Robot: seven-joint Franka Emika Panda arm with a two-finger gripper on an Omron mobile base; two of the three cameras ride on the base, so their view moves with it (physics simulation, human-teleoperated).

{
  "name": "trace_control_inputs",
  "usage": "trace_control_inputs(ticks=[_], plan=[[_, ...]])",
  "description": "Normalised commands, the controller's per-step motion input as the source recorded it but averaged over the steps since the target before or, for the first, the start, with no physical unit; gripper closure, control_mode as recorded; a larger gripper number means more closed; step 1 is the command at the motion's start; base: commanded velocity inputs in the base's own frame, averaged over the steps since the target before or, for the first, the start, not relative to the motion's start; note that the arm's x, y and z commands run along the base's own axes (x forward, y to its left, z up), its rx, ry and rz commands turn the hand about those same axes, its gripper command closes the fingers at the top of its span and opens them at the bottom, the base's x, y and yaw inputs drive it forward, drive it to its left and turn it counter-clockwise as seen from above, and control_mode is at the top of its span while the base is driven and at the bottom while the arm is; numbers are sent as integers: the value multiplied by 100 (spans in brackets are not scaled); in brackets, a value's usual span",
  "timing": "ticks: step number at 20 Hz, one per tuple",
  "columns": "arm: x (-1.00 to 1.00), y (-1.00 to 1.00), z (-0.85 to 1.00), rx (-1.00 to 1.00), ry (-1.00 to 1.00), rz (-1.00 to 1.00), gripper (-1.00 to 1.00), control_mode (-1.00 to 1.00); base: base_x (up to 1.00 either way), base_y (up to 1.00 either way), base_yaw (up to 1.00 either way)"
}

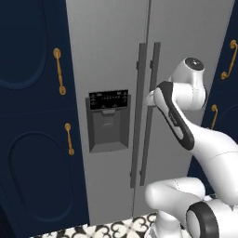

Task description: Take the strawberry from the fridge and place it on top of the pancake, located on the dining counter.

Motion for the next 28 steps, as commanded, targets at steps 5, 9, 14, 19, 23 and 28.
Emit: trace_control_inputs(ticks=[5, 9, 14, 19, 23, 28], plan=[[68, -44, -17, 3, -29, 9, -100, -100, 0, 0, 0], [82, -37, -21, 1, -20, 7, -100, -100, 0, 0, 0], [71, 3, -2, 0, -2, -2, -100, -100, 0, 0, 0], [57, 10, 0, 0, 2, -5, -100, -100, 0, 0, 0], [64, 0, 0, 0, 0, 0, -100, -100, 0, 0, 0], [61, 0, 0, 0, 0, 0, -100, -100, 0, 0, 0]])
